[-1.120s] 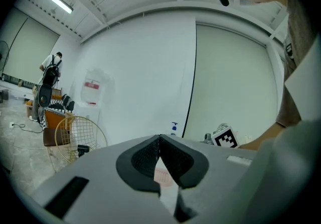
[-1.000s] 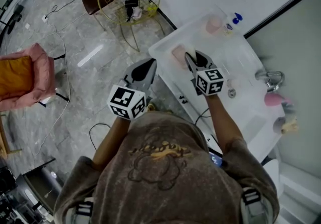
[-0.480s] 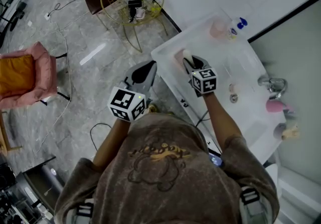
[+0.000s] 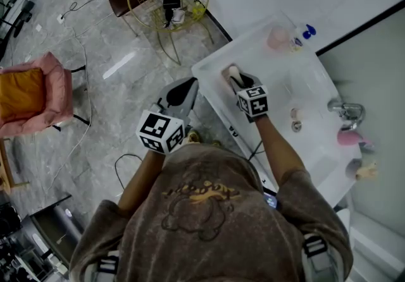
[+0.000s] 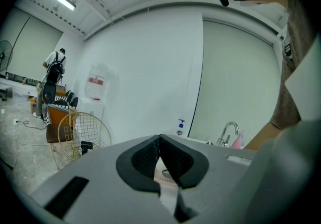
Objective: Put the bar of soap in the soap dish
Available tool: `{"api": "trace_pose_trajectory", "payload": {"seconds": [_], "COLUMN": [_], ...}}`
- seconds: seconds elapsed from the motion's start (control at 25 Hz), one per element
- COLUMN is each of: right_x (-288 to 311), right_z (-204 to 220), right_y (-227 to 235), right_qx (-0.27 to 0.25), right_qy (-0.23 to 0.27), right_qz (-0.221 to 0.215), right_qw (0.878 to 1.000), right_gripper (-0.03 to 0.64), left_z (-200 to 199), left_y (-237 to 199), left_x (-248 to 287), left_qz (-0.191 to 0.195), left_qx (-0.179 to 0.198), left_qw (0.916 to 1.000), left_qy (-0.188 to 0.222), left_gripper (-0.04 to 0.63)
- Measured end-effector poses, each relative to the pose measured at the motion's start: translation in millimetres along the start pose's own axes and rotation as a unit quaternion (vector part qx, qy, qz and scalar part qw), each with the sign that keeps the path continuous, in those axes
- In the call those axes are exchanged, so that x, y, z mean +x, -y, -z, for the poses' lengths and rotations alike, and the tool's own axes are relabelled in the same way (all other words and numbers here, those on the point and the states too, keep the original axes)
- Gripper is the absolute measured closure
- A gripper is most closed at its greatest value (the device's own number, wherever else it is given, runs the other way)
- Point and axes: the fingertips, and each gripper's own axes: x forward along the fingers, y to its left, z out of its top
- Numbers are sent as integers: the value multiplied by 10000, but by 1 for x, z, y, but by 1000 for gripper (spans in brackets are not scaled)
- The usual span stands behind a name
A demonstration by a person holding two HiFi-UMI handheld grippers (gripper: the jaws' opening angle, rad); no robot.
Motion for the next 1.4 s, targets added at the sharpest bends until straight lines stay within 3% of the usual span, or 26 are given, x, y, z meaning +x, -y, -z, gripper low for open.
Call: {"api": "trace_pose_trajectory", "payload": {"seconds": [0.32,0.68,1.4], "right_x": [7,7,-3], "right_z": [4,1,-9], "right_y": [-5,-8,-27], "right_qx": [-281,-244,-278], "right_qy": [-136,-41,83], "right_qz": [-36,-167,-289], "right_qw": [9995,9996,9992], "right_gripper": [500,501,434], "left_z": [2,2,4], "left_y": [-8,-3,-2], "left_x": [1,1,-18], "left_qz": [-43,-23,-18], "left_qx": [-119,-99,-137], "left_qw": [9999,9999,9999], "left_qy": [5,25,45], "left_gripper": [594,594,594]}}
